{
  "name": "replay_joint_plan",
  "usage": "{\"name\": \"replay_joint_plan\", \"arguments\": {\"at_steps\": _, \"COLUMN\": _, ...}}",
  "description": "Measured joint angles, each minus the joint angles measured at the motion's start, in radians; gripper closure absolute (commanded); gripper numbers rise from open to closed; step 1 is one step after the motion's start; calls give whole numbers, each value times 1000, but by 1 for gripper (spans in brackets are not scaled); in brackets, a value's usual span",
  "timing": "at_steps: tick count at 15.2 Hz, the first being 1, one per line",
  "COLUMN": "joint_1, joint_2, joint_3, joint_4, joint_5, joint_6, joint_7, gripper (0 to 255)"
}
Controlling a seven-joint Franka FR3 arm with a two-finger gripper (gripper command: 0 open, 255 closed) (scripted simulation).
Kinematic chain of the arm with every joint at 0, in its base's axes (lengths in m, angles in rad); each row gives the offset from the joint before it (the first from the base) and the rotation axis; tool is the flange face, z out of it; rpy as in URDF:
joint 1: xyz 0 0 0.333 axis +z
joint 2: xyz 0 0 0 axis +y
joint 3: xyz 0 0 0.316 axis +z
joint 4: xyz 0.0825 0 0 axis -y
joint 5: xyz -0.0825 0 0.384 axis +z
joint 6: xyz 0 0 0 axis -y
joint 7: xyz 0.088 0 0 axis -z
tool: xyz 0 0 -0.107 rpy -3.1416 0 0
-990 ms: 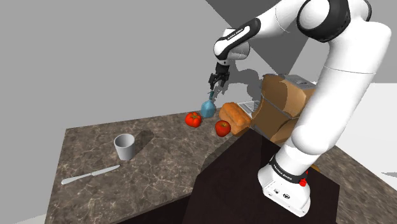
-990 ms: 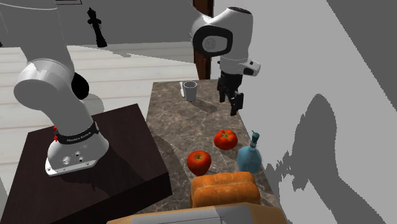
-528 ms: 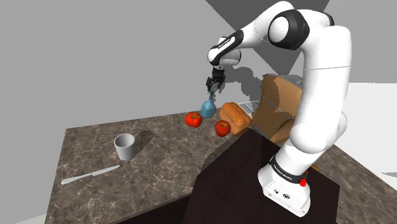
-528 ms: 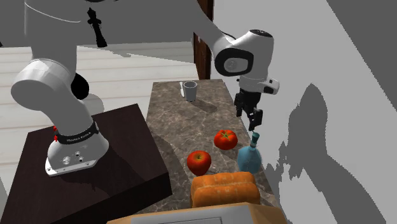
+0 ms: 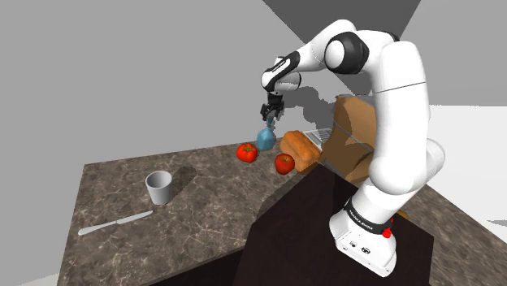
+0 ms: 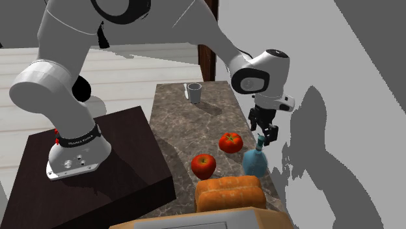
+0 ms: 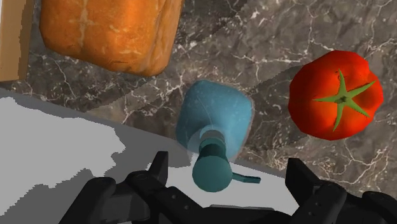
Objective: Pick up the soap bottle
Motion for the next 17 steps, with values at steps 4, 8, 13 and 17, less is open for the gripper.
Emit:
{"name": "replay_joint_plan", "arguments": {"at_steps": 4, "joint_1": -4, "joint_2": 35, "joint_3": 6, "joint_4": 4, "joint_5": 7, "joint_6": 31, "joint_7": -3, "gripper": 0}}
{"name": "replay_joint_plan", "arguments": {"at_steps": 8, "joint_1": -6, "joint_2": 43, "joint_3": 8, "joint_4": 6, "joint_5": 9, "joint_6": 39, "joint_7": -4, "gripper": 255}}
{"name": "replay_joint_plan", "arguments": {"at_steps": 13, "joint_1": -6, "joint_2": 43, "joint_3": 8, "joint_4": 5, "joint_5": 9, "joint_6": 41, "joint_7": -4, "gripper": 255}}
{"name": "replay_joint_plan", "arguments": {"at_steps": 17, "joint_1": -4, "joint_2": 34, "joint_3": 6, "joint_4": 7, "joint_5": 6, "joint_6": 28, "joint_7": -2, "gripper": 255}}
